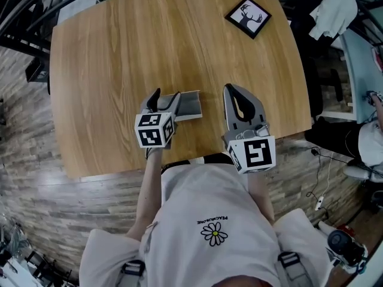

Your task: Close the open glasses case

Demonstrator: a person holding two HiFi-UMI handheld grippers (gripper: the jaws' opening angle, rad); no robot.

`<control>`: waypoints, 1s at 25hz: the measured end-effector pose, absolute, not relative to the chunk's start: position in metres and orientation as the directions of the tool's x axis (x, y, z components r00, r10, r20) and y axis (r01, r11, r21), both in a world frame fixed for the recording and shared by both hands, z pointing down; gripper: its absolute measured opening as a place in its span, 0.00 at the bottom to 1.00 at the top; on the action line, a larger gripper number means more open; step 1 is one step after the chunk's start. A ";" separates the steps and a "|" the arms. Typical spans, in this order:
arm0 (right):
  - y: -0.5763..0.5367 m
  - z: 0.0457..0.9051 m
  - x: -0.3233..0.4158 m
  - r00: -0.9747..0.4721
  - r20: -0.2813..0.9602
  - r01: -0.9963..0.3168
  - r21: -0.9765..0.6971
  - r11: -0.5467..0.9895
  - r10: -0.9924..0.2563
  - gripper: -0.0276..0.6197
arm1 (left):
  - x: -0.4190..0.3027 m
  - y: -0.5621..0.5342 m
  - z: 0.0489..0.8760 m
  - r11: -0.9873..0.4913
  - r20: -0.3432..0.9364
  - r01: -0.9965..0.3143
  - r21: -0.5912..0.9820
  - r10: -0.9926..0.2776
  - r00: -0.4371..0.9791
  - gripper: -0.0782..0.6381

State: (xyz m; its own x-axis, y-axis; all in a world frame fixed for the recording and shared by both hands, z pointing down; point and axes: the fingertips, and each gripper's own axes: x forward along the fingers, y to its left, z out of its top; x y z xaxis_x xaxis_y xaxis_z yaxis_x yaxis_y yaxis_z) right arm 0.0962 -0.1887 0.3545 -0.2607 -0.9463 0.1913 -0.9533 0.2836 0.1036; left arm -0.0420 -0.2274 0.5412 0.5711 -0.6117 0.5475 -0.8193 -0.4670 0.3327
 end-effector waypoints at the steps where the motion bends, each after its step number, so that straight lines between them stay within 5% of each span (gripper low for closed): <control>1: -0.188 0.355 0.097 -0.257 0.192 -0.954 0.106 0.281 -0.947 0.05 | -0.041 -0.227 0.543 -0.471 0.553 -0.818 0.330 -0.607 0.572 0.49; 25: -0.190 0.358 0.083 -0.288 0.200 -0.943 0.109 0.313 -0.937 0.05 | -0.035 -0.219 0.550 -0.540 0.628 -0.792 0.286 -0.518 0.581 0.49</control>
